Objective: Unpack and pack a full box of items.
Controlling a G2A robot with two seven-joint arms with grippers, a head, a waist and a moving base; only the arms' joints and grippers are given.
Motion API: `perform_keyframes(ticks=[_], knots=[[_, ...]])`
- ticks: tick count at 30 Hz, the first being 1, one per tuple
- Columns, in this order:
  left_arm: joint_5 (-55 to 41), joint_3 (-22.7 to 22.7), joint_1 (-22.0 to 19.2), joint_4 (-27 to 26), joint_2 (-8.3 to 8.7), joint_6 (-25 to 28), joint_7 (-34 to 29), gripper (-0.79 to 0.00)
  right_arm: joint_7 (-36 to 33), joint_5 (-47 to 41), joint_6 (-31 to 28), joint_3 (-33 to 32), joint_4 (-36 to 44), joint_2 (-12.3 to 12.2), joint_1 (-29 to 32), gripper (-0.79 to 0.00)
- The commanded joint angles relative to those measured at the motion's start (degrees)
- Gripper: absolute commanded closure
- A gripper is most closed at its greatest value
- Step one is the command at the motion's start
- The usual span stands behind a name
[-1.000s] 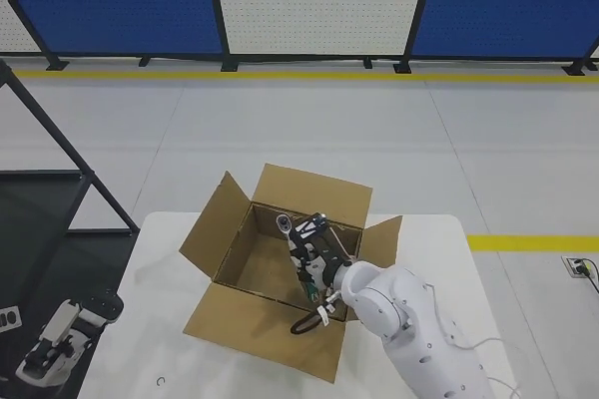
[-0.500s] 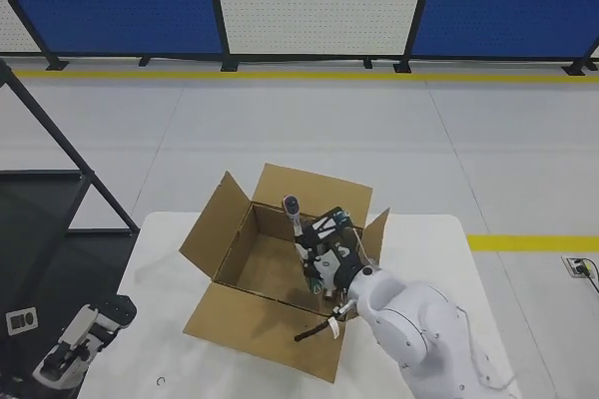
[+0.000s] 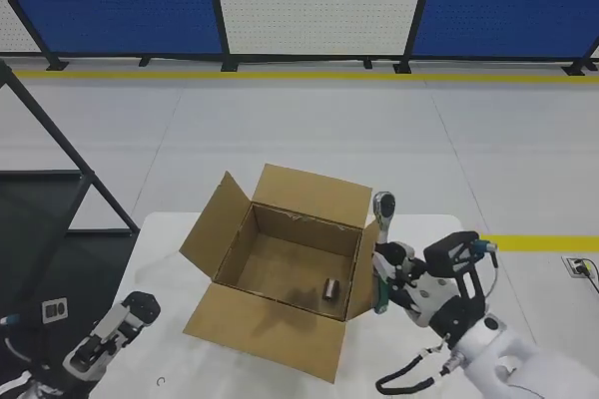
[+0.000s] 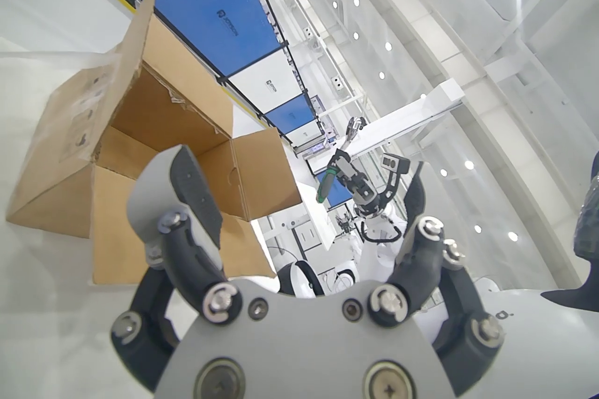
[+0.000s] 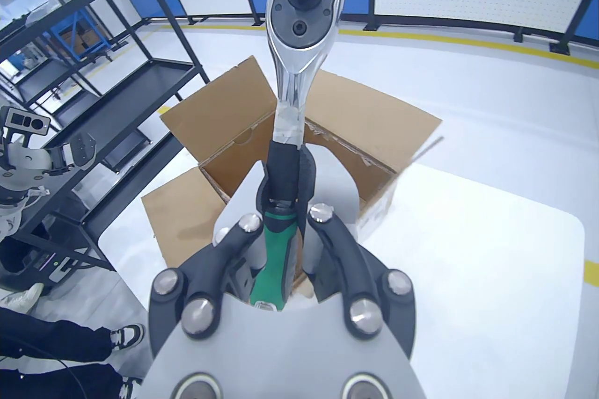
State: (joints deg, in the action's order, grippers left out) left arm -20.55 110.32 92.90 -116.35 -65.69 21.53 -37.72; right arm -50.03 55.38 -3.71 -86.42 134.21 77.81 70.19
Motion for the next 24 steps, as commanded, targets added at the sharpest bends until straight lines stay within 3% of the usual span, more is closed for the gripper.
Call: perform_keyframes(ticks=[1, 7, 11, 15, 19, 24], knots=[[0.3, -0.5, -0.3, 0.0, 0.05, -0.3, -0.2, -0.785, 0.3, -0.3, 0.1, -2.4, 0.4, -0.2, 2.4, 0.000], [1.0, -2.1, -1.4, -0.3, 0.18, -0.9, -0.6, -0.785, -0.8, -2.2, 1.4, -8.5, 0.4, -0.8, 8.7, 0.000], [1.1, -2.8, -2.0, -0.5, 0.25, -1.3, -0.4, -0.785, -1.1, -3.1, 2.2, -10.2, -4.0, -1.0, 10.5, 0.000], [1.1, -3.1, -2.4, -0.7, 0.33, -1.5, -0.2, -0.785, -2.6, -1.9, 2.6, -10.0, -11.0, -1.4, 9.1, 0.000], [0.9, -3.1, -2.5, -0.7, 0.38, -1.5, 0.3, -0.785, -3.3, -2.6, -0.6, -8.7, -19.7, -1.8, 6.0, 0.000], [1.2, -3.0, -2.5, -0.8, 0.45, -1.7, 0.8, -0.785, -3.3, -0.5, 1.1, -7.3, -29.9, -2.1, 1.9, 0.000]])
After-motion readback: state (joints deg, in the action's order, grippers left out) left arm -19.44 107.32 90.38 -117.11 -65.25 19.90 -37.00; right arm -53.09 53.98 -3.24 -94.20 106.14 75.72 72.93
